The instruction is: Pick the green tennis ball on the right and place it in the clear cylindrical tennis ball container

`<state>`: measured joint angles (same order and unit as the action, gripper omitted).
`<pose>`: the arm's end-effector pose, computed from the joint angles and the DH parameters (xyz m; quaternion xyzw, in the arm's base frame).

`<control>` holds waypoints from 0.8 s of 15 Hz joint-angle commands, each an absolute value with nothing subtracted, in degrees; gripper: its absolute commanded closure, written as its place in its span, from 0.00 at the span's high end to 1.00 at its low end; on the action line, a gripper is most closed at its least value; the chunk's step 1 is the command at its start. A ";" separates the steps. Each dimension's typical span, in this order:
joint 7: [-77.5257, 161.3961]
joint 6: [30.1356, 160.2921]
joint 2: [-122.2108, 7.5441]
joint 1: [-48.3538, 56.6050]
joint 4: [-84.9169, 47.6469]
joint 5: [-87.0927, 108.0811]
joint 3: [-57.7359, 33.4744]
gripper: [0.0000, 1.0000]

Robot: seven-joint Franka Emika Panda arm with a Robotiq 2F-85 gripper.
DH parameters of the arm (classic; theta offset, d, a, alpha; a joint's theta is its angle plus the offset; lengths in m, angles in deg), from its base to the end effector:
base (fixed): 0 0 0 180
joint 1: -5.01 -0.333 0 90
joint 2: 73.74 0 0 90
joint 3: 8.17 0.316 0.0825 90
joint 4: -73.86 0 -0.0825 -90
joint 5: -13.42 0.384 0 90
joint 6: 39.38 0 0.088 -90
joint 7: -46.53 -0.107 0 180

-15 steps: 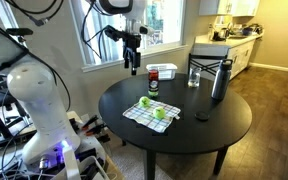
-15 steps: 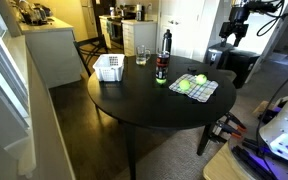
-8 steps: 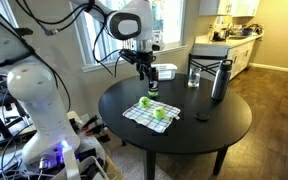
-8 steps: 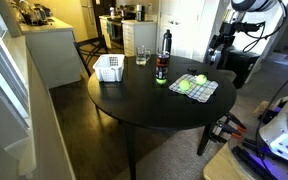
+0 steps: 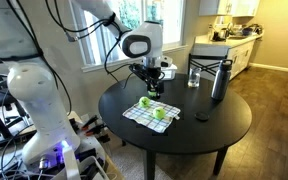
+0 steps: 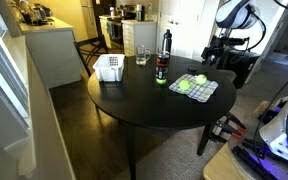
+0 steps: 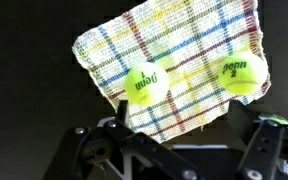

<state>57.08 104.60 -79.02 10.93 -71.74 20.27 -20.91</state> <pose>0.4323 -0.1461 0.3101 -0.9915 0.1175 -0.0411 0.0376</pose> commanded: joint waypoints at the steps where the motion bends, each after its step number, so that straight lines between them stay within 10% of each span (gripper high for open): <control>1: 61.72 106.25 -72.65 11.72 -68.11 24.45 -20.40 1.00; 12: 59.82 107.27 -69.56 12.42 -67.92 24.67 -18.86 1.00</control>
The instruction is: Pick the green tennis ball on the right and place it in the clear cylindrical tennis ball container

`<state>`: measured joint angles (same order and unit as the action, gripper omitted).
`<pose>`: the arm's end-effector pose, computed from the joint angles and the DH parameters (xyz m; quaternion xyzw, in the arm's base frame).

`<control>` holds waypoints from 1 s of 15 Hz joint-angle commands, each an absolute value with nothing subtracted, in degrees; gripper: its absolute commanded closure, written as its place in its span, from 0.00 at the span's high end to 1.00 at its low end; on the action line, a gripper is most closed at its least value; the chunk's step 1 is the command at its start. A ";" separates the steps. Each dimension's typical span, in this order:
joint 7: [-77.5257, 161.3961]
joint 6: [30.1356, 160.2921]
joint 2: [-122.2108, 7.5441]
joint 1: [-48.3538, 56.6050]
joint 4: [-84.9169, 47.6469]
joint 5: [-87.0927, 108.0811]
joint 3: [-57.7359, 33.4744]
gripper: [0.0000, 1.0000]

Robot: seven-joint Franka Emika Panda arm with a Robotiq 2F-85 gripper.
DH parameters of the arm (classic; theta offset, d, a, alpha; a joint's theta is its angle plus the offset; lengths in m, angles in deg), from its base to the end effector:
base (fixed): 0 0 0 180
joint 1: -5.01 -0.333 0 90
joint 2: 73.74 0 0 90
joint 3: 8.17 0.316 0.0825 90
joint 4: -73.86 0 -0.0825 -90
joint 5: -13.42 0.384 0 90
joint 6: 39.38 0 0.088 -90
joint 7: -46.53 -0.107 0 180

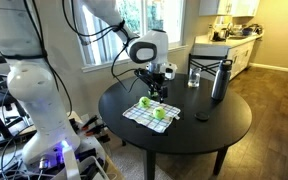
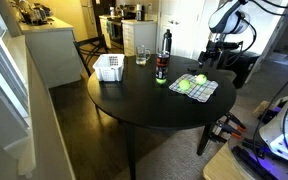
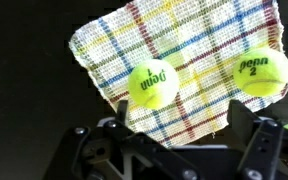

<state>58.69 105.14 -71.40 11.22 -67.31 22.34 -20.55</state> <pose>0.4542 -0.1547 0.2807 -0.9920 0.1186 -0.0202 0.0374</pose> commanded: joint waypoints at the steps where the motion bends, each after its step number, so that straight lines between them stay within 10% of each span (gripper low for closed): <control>1: 59.63 107.90 -67.76 12.39 -67.54 25.40 -18.47 1.00; 15: 49.07 107.32 -55.10 10.76 -59.88 16.65 -16.35 1.00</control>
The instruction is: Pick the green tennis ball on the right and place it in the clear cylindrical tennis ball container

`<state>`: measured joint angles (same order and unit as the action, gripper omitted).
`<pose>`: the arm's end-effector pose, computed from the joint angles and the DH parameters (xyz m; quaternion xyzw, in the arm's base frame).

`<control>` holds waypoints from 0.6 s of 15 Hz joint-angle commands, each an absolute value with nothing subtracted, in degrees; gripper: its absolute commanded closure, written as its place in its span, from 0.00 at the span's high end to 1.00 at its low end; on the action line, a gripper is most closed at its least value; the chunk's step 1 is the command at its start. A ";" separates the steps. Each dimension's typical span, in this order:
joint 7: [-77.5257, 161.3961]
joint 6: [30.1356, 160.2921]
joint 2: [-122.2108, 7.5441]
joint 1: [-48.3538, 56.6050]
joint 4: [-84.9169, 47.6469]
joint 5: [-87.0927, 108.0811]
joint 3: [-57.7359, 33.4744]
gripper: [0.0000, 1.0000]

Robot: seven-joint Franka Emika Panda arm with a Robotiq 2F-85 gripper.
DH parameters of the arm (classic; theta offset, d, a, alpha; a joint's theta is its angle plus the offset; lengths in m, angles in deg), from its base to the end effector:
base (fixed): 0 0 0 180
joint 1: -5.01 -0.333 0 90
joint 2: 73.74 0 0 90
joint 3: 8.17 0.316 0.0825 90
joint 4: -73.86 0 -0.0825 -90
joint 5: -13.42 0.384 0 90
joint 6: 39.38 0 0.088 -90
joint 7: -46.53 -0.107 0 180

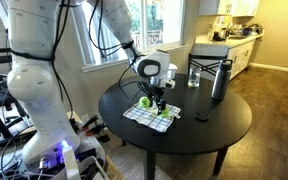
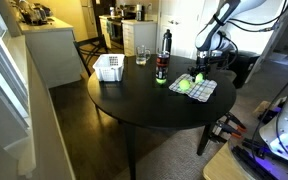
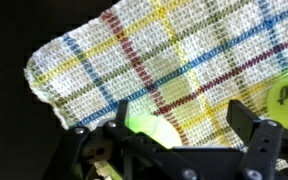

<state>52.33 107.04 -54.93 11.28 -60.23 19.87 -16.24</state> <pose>0.4873 -0.1292 0.1867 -0.9913 0.1202 0.0520 0.0150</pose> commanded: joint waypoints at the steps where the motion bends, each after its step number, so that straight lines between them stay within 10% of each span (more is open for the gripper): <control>1: 48.57 107.19 -55.30 10.70 -59.85 15.80 -16.44 1.00; 9: 41.58 108.33 -55.54 9.34 -59.97 2.90 -20.99 1.00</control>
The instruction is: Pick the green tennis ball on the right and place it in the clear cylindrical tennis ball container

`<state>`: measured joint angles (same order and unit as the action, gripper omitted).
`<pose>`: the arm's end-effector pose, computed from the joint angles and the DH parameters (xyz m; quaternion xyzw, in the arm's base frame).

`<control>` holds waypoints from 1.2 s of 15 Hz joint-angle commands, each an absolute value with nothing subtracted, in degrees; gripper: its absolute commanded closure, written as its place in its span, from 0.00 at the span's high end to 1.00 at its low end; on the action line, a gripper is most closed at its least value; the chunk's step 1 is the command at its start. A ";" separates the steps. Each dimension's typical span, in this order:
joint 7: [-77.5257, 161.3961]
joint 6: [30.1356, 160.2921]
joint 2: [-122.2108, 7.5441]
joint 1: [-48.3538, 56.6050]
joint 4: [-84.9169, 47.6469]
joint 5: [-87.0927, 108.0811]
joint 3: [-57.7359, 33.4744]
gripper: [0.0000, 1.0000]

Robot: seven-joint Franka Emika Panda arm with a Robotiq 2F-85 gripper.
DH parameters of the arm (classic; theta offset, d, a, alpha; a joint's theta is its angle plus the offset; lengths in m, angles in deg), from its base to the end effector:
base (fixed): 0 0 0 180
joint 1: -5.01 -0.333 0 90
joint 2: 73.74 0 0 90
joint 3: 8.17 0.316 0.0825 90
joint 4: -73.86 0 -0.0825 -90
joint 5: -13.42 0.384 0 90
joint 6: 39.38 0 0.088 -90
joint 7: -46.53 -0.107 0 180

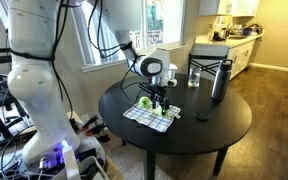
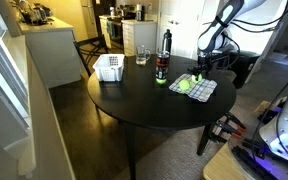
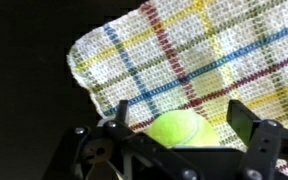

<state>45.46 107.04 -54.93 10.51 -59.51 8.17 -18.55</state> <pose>0.4897 -0.1415 0.1918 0.9919 -0.1047 -0.0550 0.0460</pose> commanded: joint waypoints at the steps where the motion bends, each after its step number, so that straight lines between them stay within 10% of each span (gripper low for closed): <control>1: 40.78 108.76 -55.58 9.35 -59.96 1.38 -21.55 1.00; 18: 55.49 121.76 -47.98 20.95 -57.69 19.01 -11.04 1.00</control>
